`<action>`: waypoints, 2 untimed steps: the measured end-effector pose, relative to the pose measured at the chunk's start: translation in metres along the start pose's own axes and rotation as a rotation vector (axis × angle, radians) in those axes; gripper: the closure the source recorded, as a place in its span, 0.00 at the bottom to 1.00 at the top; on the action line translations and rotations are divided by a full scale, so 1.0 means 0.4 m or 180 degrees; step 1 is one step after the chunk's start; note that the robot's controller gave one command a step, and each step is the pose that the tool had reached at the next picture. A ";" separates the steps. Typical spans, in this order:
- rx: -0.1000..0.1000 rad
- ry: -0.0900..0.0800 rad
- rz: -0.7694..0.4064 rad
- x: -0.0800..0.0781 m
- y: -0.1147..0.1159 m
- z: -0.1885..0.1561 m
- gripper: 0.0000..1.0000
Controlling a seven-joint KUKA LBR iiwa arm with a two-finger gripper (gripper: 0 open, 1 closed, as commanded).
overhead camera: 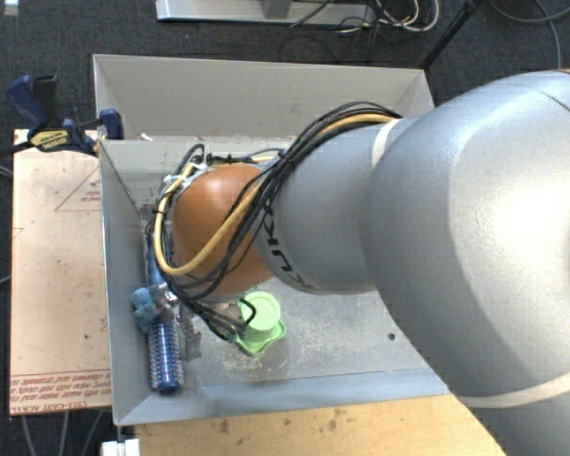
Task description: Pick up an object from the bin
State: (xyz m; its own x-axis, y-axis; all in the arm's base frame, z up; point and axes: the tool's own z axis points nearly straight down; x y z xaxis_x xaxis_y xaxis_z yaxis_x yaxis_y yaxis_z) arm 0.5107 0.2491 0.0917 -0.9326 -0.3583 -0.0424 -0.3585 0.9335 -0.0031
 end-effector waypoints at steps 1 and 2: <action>-0.0015 0.0100 -0.0062 0.011 -0.004 -0.263 1.00; -0.0009 0.0115 0.0047 -0.101 -0.080 -0.239 1.00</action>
Offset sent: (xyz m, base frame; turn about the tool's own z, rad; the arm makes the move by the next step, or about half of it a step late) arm -0.0100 -0.0056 0.1002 -0.0208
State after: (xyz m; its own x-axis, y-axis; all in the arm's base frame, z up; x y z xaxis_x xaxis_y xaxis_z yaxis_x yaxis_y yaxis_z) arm 0.5560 0.2324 0.1888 -0.9386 -0.3448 -0.0065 -0.3449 0.9387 0.0002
